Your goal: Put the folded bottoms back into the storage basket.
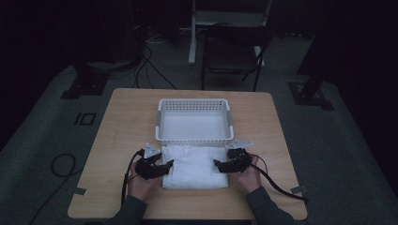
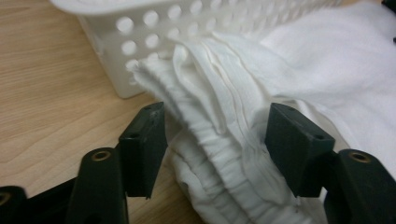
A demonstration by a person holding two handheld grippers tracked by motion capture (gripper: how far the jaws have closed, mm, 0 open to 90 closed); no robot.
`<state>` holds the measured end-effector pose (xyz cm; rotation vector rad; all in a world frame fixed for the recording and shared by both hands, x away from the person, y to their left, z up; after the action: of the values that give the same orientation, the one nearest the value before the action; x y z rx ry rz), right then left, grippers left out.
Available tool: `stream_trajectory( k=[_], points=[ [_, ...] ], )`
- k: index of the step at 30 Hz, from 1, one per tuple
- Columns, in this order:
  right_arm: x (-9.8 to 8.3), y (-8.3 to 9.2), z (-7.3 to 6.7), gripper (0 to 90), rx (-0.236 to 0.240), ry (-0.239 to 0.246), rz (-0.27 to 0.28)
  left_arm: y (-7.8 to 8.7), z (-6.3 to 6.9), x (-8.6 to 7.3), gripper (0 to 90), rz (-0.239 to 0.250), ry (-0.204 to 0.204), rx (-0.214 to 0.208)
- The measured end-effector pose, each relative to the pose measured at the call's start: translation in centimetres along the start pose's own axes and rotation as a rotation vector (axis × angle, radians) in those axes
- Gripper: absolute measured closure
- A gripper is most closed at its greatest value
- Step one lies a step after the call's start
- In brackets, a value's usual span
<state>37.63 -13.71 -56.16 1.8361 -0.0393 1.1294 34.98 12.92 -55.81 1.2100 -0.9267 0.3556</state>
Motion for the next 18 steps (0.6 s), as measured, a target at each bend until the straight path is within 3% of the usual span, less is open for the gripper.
stream_trajectory(
  k=[4,10,11,15,18],
  points=[
    [0.5,1.2,-0.1,21.6,0.004,-0.029,0.047,0.8,-0.1,0.6,31.9,0.025,0.054,-0.037],
    [0.5,1.2,-0.7,17.3,0.029,-0.053,0.043,1.4,0.9,1.2,28.0,0.059,0.067,-0.103],
    [0.5,1.1,-0.8,16.0,0.033,-0.056,0.042,1.2,1.0,1.1,28.0,0.054,0.067,-0.116],
    [0.2,0.0,-0.8,13.0,0.039,-0.066,0.004,0.1,0.9,0.8,23.6,0.026,0.08,-0.1],
    [-0.4,-1.2,-0.4,10.6,0.053,-0.092,-0.035,-1.0,0.5,0.0,15.4,-0.03,0.076,-0.097]
  ],
)
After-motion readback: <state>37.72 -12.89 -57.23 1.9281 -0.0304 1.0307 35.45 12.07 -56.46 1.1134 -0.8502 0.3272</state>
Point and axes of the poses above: each handheld gripper's, and its own axes: y roughly backward along the jaws, x roughly out of its top, z roughly to its right, the point moved 7 cm from there along -y, roughly forward along the jaws, and after that the axes turned 7 degrees about x, right-handed, at the moved point
